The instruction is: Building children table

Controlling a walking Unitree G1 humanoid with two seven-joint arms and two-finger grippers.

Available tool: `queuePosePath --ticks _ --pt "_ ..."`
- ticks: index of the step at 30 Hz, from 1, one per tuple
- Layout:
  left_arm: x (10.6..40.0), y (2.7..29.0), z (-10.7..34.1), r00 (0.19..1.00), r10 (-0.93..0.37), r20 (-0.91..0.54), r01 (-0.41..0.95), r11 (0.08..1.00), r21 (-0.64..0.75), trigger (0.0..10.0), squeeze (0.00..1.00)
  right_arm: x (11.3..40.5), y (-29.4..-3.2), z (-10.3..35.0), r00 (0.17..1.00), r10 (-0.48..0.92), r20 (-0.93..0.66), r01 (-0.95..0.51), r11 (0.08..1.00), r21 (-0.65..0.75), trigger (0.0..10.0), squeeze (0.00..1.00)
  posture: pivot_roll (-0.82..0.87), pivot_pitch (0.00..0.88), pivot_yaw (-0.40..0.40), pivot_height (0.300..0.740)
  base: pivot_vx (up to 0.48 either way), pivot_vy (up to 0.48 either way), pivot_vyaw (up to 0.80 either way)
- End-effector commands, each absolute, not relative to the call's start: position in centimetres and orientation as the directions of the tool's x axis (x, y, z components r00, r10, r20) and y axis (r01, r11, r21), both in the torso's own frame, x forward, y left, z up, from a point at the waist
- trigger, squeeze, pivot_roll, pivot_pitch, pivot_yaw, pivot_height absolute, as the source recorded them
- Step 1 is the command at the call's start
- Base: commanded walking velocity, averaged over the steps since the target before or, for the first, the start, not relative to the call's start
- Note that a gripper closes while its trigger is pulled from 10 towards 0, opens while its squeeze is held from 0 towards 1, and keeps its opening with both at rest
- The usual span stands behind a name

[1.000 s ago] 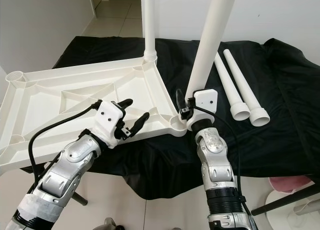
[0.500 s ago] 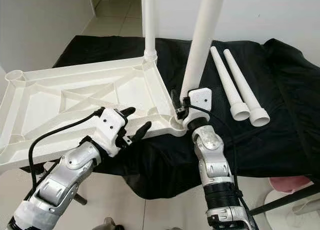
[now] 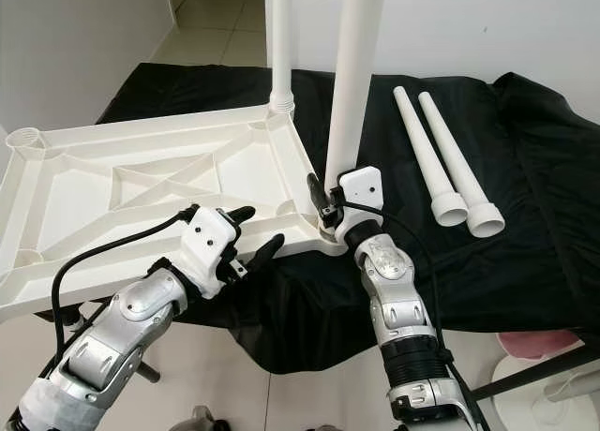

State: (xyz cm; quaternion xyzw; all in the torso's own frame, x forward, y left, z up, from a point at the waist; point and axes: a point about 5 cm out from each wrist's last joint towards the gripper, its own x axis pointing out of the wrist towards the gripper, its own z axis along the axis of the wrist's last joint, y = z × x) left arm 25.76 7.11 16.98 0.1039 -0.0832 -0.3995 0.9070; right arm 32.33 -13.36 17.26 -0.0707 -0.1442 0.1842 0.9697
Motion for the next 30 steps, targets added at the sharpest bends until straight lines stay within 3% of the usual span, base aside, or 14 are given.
queuePosePath --ticks 1,30 --pt "25.0 6.8 16.6 0.582 -0.812 0.031 0.783 0.571 0.247 10.0 0.00 32.1 -13.4 15.7 0.901 0.389 0.191 -0.355 0.916 -0.188 10.0 0.00 0.06 0.109 -0.015 0.740 0.000 0.000 0.00" --pt "24.7 6.6 16.6 0.566 -0.824 0.014 0.798 0.552 0.244 10.0 0.00 31.1 -14.0 14.6 0.885 0.438 0.156 -0.400 0.889 -0.224 10.0 0.00 0.06 0.106 -0.013 0.740 0.000 0.000 0.00"
